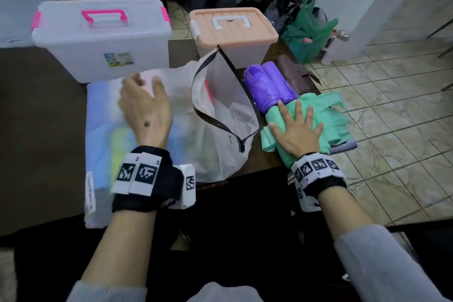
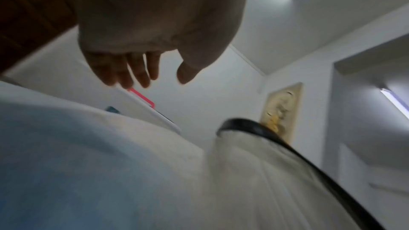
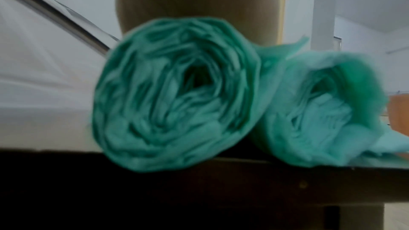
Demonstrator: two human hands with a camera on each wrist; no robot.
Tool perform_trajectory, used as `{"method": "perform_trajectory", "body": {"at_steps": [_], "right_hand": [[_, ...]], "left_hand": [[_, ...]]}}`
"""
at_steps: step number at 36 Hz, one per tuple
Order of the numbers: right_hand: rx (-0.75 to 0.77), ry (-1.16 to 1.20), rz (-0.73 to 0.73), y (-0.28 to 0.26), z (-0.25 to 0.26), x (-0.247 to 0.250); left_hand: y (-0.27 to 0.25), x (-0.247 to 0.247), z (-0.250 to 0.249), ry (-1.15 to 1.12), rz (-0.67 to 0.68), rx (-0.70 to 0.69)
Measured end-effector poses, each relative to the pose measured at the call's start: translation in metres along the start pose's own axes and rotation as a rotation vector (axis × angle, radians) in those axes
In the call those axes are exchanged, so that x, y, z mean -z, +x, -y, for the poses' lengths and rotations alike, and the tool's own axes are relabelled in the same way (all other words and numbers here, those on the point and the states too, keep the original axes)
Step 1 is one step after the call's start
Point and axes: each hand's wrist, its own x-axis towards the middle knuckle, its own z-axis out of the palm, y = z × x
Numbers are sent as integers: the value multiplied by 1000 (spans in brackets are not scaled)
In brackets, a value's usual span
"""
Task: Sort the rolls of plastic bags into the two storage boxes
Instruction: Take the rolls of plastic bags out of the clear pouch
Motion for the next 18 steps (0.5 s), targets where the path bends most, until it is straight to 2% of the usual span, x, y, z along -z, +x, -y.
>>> {"method": "perform_trajectory", "body": {"at_steps": [2, 5, 8, 10, 14, 18], "right_hand": [[-4, 13, 14, 1, 2, 1], [-11, 42, -7, 3, 4, 2], [13, 29, -27, 5, 5, 1], [25, 33, -40, 5, 6, 0], [19, 43, -33, 6, 6, -1], [12, 84, -60, 7, 8, 2]], "left_hand": [[4, 14, 9, 169, -35, 106], [8, 26, 18, 335, 112, 334], [12, 31, 34, 387, 225, 524], [11, 34, 46, 393, 206, 568], [5, 38, 62, 444, 109, 535], [14, 46, 76, 405, 80, 622]]}}
